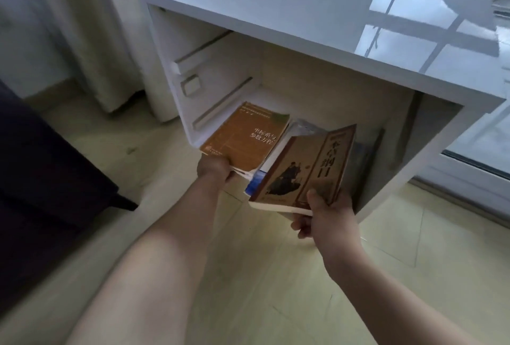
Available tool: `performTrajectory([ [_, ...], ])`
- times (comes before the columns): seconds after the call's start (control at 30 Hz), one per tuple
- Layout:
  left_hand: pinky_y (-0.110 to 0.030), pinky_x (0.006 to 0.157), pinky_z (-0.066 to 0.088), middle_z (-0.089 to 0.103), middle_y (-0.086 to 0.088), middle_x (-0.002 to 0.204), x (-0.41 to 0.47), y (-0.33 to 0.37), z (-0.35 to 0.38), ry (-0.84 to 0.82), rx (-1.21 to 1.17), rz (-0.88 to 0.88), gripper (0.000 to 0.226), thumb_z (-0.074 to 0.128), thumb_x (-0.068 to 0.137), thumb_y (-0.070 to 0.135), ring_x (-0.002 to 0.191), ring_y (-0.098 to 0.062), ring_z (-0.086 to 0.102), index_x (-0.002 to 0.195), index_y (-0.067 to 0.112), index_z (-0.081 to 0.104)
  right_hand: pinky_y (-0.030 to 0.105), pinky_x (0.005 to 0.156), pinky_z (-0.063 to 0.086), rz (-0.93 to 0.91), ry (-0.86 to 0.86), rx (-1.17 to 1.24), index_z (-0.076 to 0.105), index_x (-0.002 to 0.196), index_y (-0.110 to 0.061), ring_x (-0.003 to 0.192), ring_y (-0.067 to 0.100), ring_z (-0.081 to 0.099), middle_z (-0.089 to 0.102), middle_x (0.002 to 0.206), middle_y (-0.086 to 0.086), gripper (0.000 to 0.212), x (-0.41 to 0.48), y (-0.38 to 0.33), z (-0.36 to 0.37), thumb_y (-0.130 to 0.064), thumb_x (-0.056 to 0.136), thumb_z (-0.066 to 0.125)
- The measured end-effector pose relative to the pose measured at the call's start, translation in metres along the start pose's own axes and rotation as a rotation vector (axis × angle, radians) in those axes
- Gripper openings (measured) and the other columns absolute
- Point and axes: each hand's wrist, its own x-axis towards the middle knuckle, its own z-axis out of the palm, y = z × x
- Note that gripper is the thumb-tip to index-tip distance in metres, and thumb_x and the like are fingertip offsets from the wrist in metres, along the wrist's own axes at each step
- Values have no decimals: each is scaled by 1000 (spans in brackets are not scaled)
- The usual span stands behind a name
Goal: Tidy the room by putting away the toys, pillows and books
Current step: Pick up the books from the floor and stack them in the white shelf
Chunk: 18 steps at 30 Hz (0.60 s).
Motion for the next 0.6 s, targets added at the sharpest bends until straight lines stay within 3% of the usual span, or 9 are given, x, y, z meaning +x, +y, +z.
performTrajectory([
  [0.1,-54,69,63,72,-19,80,9,-2,1,87,165,41,11,58,79,6,76,-37,74,72,9,65,32,50,53,-14,38,22,47,125,-21,51,19,64,72,90,10,20,13,2,8,-26,106,50],
  [0.2,-51,74,63,75,-21,88,13,-2,1,124,303,71,12,54,68,9,83,-37,74,69,9,66,30,49,51,-13,85,52,46,126,-19,47,20,61,70,91,12,22,24,3,16,-26,105,51],
  [0.27,-47,82,63,75,-21,101,13,2,0,128,363,61,15,58,75,6,93,-36,73,82,8,71,30,48,50,-10,96,73,46,125,-19,47,19,60,69,91,13,22,28,5,22,-26,105,52],
  [0.33,-43,85,61,70,-18,115,2,10,0,184,408,74,27,57,84,10,101,-37,70,108,5,67,30,51,51,-9,103,91,46,124,-21,48,20,60,69,88,12,22,29,6,27,-27,104,53],
  [0.47,-54,61,62,59,-6,95,-22,34,-3,134,307,325,25,44,93,9,80,-37,68,118,14,41,32,54,53,-33,109,81,44,129,-22,50,16,62,70,80,8,27,25,9,29,-27,104,53],
  [0.53,-53,62,61,63,-9,92,-22,41,-11,185,266,415,25,43,88,16,77,-38,69,112,16,45,34,55,55,-53,115,47,42,132,-22,50,12,63,69,73,5,29,21,11,32,-26,104,53],
  [0.6,-44,53,59,68,-14,94,-25,47,-21,215,59,343,27,45,83,23,75,-39,70,108,13,51,26,50,54,-71,129,36,43,132,-19,48,9,62,69,72,5,29,16,13,37,-25,105,51],
])
